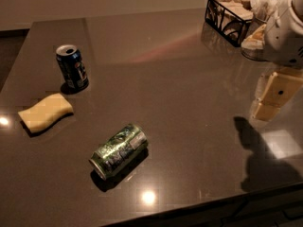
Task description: Place green can upright
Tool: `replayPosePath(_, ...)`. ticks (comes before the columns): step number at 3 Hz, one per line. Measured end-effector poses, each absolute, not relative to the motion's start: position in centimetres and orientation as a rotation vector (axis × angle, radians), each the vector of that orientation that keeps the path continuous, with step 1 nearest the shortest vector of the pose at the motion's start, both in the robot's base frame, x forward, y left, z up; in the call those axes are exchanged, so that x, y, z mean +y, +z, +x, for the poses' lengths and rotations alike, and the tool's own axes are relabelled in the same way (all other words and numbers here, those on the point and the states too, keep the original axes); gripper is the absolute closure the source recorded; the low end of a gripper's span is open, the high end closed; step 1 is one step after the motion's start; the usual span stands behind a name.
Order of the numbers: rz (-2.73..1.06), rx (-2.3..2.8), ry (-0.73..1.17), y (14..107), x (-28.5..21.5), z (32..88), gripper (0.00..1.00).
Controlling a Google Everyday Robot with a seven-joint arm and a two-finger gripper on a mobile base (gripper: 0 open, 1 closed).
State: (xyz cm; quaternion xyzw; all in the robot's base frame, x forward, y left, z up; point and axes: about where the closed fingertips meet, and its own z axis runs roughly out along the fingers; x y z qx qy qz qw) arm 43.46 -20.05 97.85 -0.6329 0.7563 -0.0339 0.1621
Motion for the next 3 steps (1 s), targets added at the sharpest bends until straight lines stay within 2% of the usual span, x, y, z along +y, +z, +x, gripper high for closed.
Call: replayPosePath(3, -2.232, 1.78, -0.057, 97.1, -14.2, 42.5, 0.0)
